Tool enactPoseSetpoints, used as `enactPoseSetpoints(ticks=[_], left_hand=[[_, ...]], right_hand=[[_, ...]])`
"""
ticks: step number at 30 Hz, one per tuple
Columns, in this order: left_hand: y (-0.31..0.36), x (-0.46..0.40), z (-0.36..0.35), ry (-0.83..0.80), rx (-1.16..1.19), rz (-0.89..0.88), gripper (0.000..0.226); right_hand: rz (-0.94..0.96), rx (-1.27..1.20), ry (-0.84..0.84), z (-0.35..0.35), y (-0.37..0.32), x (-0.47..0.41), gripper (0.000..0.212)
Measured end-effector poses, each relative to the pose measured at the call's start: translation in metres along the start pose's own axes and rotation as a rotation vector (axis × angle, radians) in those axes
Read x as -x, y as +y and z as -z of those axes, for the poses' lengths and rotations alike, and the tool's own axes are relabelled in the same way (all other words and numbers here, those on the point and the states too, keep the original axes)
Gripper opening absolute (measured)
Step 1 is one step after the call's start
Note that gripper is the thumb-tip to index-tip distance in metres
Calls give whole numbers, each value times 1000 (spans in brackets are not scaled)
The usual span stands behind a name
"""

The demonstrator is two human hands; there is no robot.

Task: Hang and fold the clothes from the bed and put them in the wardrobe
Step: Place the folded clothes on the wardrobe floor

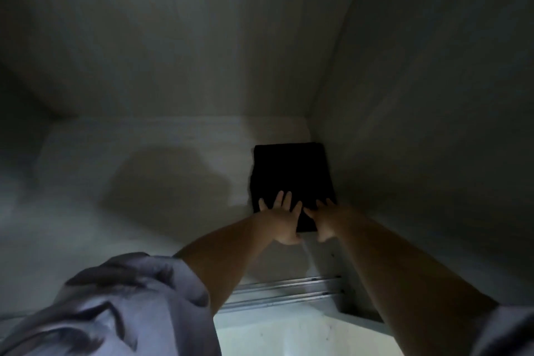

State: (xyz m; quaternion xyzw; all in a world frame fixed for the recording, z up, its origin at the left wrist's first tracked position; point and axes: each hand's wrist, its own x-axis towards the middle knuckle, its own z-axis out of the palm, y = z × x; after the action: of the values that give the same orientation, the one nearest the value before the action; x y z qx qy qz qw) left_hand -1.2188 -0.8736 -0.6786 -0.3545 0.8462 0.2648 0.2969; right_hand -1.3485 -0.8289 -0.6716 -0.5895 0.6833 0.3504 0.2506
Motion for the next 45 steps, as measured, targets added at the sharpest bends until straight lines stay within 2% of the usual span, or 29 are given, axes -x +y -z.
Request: enactPoseSetpoints(ticks=[3,5,6,9,15,21,25,29,33,38,41,45], left_hand=[[8,63,66,183,-14,18,68],[12,108,117,399,-8,47,47],[14,131,142,487,-3,66,40],[20,203,205,589,-4,103,34],[33,343,306,673,59,151,30],[43,448,354,720,167,175,25],[40,492,360,735,188,206,22],[40,525,360,686,176,158,21],[34,548,362,654,167,28,24],[33,579,351,610,111,-110,28],[57,591,344,538,18,-214,25],[136,602,321,465,-163,-396,27]], right_hand=[[2,-42,61,79,-2,59,53],[-27,-97,226,131,-2,107,33],[-46,-129,313,154,0,131,31],[-84,-213,451,213,3,202,40],[-86,-345,524,311,9,329,48],[-61,-379,607,368,9,418,47],[-22,-329,597,375,2,458,52],[-60,-316,595,370,-3,494,54],[-165,-397,624,356,-4,525,52],[-336,-499,556,311,-26,570,49],[-414,-544,558,278,-29,604,45],[-564,-563,549,216,-7,673,40]])
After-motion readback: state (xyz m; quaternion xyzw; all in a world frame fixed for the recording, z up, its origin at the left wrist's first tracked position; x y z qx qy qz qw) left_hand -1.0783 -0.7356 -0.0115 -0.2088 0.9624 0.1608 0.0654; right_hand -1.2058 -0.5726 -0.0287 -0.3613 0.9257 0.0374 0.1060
